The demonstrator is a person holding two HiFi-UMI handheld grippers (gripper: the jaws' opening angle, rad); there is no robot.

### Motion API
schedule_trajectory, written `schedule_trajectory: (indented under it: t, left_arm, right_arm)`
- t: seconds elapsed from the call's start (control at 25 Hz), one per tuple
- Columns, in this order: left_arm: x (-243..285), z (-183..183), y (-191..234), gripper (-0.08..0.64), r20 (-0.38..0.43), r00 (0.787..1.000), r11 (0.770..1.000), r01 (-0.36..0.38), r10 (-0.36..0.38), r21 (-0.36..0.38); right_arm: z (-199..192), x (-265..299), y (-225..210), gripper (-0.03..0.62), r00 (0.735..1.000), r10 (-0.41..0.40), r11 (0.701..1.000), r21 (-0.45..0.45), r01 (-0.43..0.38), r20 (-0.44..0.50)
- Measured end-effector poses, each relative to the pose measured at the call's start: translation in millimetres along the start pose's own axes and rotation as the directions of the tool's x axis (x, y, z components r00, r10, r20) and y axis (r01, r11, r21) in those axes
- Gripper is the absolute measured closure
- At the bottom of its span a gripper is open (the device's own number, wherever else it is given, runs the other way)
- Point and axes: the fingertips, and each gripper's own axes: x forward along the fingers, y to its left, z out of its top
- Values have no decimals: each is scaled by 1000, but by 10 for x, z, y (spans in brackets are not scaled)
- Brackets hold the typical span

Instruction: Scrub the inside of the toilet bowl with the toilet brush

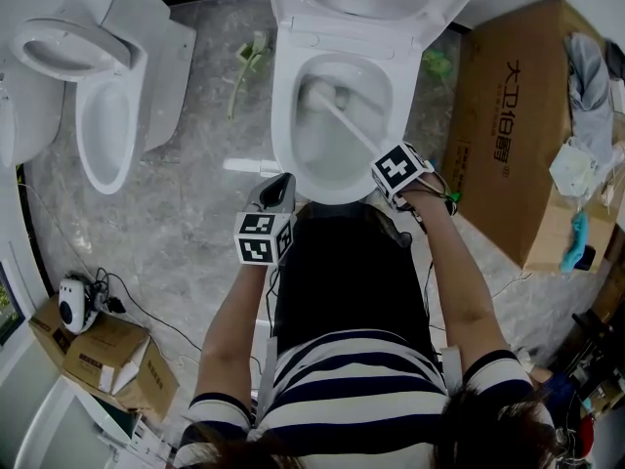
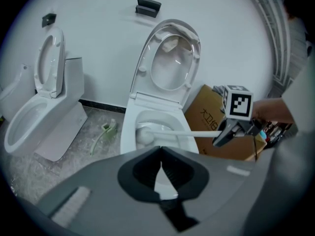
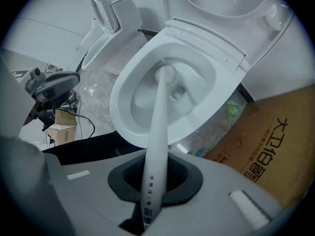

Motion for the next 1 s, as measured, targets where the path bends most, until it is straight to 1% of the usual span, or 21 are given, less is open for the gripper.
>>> schedule_trajectory:
  t: [0.12, 0.32, 0.56, 0.72, 1.0]
  left_arm:
    - [-18, 41, 14, 560, 16, 1000, 1000, -11, 11, 1]
    - [-52, 124, 38, 560, 50, 998, 1000, -31, 31, -3]
    - [-74, 111, 8, 560, 61, 998, 1000, -24, 25, -10]
    - [-89, 54, 9, 560, 54, 998, 1000, -20, 20, -13]
    - [-97, 44, 18, 560, 60, 998, 1000, -13, 14, -17]
  right_arm:
    - [28, -34, -30, 560, 1000, -17, 1000, -5, 17, 14]
    - [152, -107, -112, 560, 996, -71, 997, -37, 73, 45]
    - [198, -96, -220, 560, 992, -122, 990, -60, 124, 39]
    - [203, -115, -283, 560, 992, -125, 991, -53, 127, 30]
    - [144, -180, -435, 560, 985, -172, 984, -48, 172, 4]
